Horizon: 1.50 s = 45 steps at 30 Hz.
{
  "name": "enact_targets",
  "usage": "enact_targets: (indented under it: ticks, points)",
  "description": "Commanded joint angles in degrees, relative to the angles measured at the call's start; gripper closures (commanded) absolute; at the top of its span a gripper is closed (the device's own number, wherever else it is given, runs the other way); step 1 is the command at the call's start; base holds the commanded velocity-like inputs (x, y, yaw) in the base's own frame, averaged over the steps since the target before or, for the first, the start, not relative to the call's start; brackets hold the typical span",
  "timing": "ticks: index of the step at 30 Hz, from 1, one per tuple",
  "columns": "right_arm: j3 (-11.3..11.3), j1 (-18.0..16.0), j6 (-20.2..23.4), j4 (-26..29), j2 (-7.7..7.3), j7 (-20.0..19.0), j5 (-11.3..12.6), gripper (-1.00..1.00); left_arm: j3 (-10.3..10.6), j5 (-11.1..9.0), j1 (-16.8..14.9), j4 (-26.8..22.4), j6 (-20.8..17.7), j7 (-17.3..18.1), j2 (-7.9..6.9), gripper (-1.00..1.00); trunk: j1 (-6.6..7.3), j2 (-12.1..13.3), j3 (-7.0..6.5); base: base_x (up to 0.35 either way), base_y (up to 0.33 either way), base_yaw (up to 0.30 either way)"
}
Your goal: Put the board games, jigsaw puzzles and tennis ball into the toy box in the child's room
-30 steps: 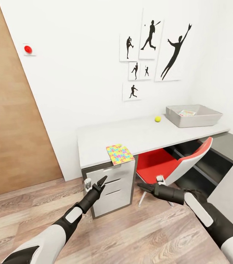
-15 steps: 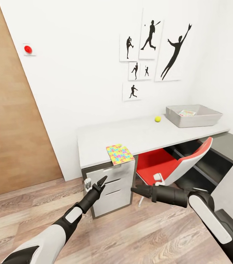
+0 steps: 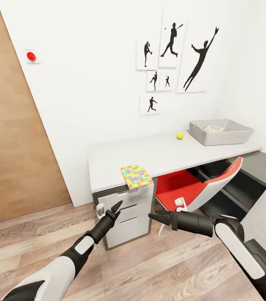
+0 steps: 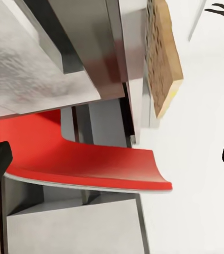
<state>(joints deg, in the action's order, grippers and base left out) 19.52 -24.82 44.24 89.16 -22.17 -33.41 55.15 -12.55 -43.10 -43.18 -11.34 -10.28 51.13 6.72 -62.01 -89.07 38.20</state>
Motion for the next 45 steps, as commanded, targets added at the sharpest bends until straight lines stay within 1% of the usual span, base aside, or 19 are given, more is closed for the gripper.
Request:
enact_targets:
  ticks: [1,20,34,38,41,45]
  points:
    - [0.04,-0.05,0.22,0.0,-0.05,0.01,0.22,-1.0,-0.35,-0.01,-0.04,0.01,-0.61,0.19,0.04,-1.0,-0.01,-0.03,0.05,0.172,-0.105,0.0]
    - [0.2,-0.05,-0.08,0.05,0.09,0.08,-0.29,-1.0,-0.29,0.13,0.03,-0.05,-0.51,0.35,0.04,-1.0,-0.01,-0.03,0.05,0.067,-0.047,0.0]
    - [0.31,-0.05,-0.12,0.05,0.16,0.13,-0.31,-1.0,-0.32,0.1,0.03,-0.01,-0.68,0.24,0.06,-1.0,-0.01,-0.03,0.05,0.004,-0.003,0.0]
    - [0.34,-0.05,-0.12,0.05,0.19,0.18,-0.35,-1.0,-0.33,0.01,0.03,0.0,-1.15,0.11,0.06,-1.0,-0.01,-0.03,0.05,-0.129,0.0,0.0]
    - [0.34,-0.05,-0.12,0.05,0.2,0.19,-0.38,-1.0,-0.35,-0.01,0.03,0.0,-1.25,0.08,0.24,-1.0,-0.01,-0.03,0.05,-0.205,0.0,0.0]
    - [0.34,-0.05,-0.12,0.05,0.18,0.19,-0.4,-1.0,-0.36,0.02,0.03,0.01,-1.35,0.21,0.95,-1.0,-0.01,-0.03,0.05,-0.066,0.0,0.0]
